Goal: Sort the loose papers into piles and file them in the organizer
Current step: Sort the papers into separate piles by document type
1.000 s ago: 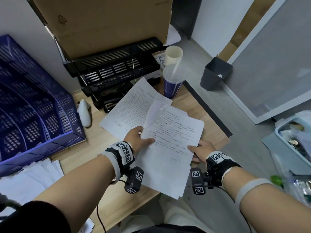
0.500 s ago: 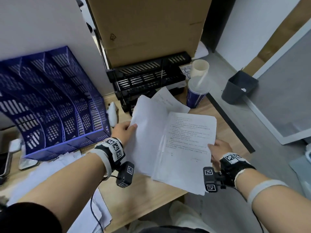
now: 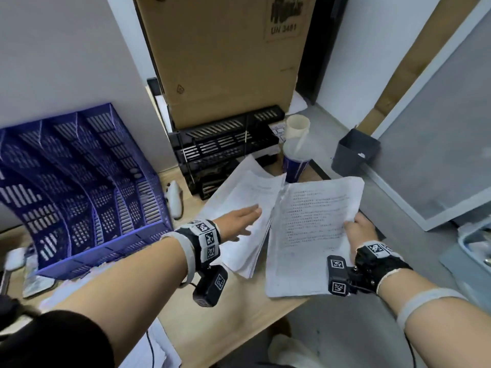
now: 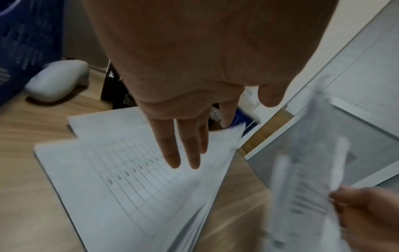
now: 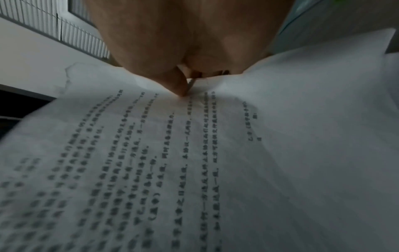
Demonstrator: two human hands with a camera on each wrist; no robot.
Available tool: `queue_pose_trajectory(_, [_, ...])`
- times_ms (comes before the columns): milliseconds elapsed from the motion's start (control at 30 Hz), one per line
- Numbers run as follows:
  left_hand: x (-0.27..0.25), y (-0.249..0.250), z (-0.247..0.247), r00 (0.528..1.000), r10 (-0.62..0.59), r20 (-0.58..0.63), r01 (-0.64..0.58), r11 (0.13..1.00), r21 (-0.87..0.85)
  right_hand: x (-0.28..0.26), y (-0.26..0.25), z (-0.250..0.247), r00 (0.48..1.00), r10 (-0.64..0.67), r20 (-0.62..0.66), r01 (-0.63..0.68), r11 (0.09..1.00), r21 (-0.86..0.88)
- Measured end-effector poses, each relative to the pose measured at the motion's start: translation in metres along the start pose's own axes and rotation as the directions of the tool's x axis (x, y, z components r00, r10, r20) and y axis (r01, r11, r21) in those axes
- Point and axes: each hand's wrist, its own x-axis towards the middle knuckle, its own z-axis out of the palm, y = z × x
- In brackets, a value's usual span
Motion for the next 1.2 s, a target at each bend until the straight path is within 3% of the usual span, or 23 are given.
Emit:
queue_pose_trajectory(100, [0.009,-0.014,0.011,0.996,-0.056,0.068,0.057,0.998,-0.015,0.017,0.023,-0.025,0.999,0.013,-0.047,-0.008,0.995,0.103])
queue_pose_trajectory(200, [0.012,-0.013,0.024,0.982,0.012,0.191,0.011,0.993,-0.118,-0.001,0.011,-0.03,0.998,0.017,-0.067,-0.007,0.988,0.157])
queue_pose_trajectory(333, [0.01,-0.001,0.041,0.943,0.041,0.33,0.038,0.973,-0.228,0.007,0.014,-0.017,0.999,-0.019,-0.028,0.02,0.999,0.048])
queue_pose_trajectory(433, [0.009,0.0,0.034,0.941,0.023,0.339,0.11,0.923,-0.369,-0.002,0.006,0.003,0.999,-0.027,0.023,0.028,0.999,-0.028])
queue_pose_trajectory(533, [0.002,-0.003,0.013,0.974,0.007,0.228,0.113,0.854,-0.507,-0.007,-0.003,0.03,0.99,0.02,0.137,-0.021,1.0,0.003])
queue_pose_trajectory(567, [0.001,-0.004,0.004,0.989,-0.016,0.147,0.081,0.887,-0.454,-0.009,-0.006,0.041,0.982,0.049,0.183,-0.057,0.998,0.038])
queue_pose_trajectory(633, [0.008,-0.007,-0.018,0.985,0.001,-0.171,-0.007,0.999,-0.037,-0.008,-0.009,0.067,0.959,0.118,0.256,-0.151,0.982,0.111])
queue_pose_trajectory(667, [0.014,-0.011,-0.029,0.948,0.055,-0.314,0.007,0.981,0.194,-0.014,-0.016,0.078,0.939,0.172,0.299,-0.211,0.972,0.105])
queue_pose_trajectory(733, [0.03,-0.026,-0.046,0.897,0.094,-0.432,0.083,0.924,0.374,-0.018,-0.017,0.097,0.885,0.255,0.389,-0.267,0.963,-0.026])
queue_pose_trajectory(833, [0.06,-0.057,-0.063,0.882,-0.029,-0.47,0.216,0.912,0.349,-0.014,-0.003,0.116,0.824,0.356,0.44,-0.324,0.934,-0.149])
queue_pose_trajectory(900, [0.078,-0.073,-0.07,0.863,-0.102,-0.494,0.301,0.89,0.344,-0.014,0.006,0.124,0.766,0.421,0.486,-0.433,0.896,-0.095])
queue_pose_trajectory(967, [0.093,-0.083,-0.074,0.841,-0.109,-0.53,0.312,0.898,0.311,-0.014,0.01,0.132,0.731,0.441,0.521,-0.507,0.862,-0.019])
queue_pose_trajectory(1100, [0.111,-0.088,-0.073,0.809,-0.138,-0.571,0.336,0.906,0.257,-0.005,0.014,0.146,0.747,0.411,0.523,-0.511,0.858,0.055])
queue_pose_trajectory(1200, [0.112,-0.09,-0.069,0.838,-0.162,-0.521,0.335,0.907,0.257,0.001,0.017,0.153,0.761,0.377,0.528,-0.472,0.88,0.052])
